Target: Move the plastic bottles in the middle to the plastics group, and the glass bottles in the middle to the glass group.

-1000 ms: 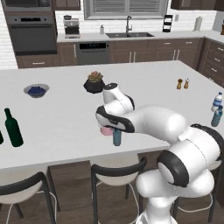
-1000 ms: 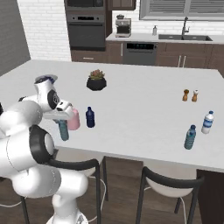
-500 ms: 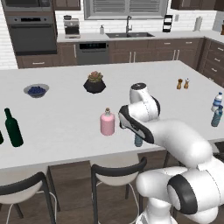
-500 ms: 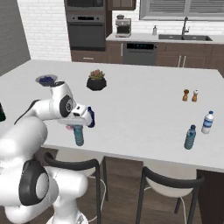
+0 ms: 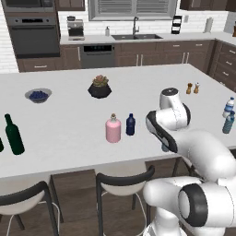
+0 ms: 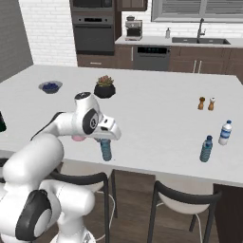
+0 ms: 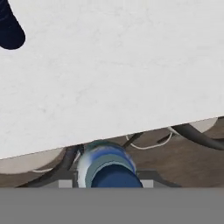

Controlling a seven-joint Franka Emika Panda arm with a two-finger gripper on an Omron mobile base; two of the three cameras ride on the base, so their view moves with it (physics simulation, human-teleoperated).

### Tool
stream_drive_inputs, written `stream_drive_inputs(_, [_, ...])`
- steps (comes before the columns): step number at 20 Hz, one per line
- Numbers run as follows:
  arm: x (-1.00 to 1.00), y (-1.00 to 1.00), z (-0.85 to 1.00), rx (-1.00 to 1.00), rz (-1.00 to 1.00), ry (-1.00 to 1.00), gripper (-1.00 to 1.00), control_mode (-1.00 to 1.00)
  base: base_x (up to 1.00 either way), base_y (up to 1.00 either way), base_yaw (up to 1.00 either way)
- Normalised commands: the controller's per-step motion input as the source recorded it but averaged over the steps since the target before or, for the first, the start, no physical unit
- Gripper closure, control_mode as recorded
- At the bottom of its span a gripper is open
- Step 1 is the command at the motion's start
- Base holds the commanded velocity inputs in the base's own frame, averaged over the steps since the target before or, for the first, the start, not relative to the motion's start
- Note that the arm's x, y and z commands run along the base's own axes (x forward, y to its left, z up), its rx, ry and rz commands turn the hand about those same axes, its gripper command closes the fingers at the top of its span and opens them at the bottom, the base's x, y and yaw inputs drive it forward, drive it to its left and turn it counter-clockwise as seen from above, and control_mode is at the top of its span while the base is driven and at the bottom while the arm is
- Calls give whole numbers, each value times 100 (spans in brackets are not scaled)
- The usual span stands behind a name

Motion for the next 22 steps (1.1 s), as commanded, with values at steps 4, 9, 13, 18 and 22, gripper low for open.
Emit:
stream_drive_inputs(4, [25,-76,8,-10,-17,0,100,-100,0,0,0])
stream_drive_inputs(9, [26,-80,10,-13,-19,0,100,-100,0,0,0])
stream_drive_inputs(13, [24,-72,7,-13,-20,0,100,-100,0,0,0])
stream_drive_inputs(18, [22,-75,6,-11,-19,0,100,-100,0,0,0])
stream_drive_inputs(22, [22,-80,7,-4,-14,0,100,-100,0,0,0])
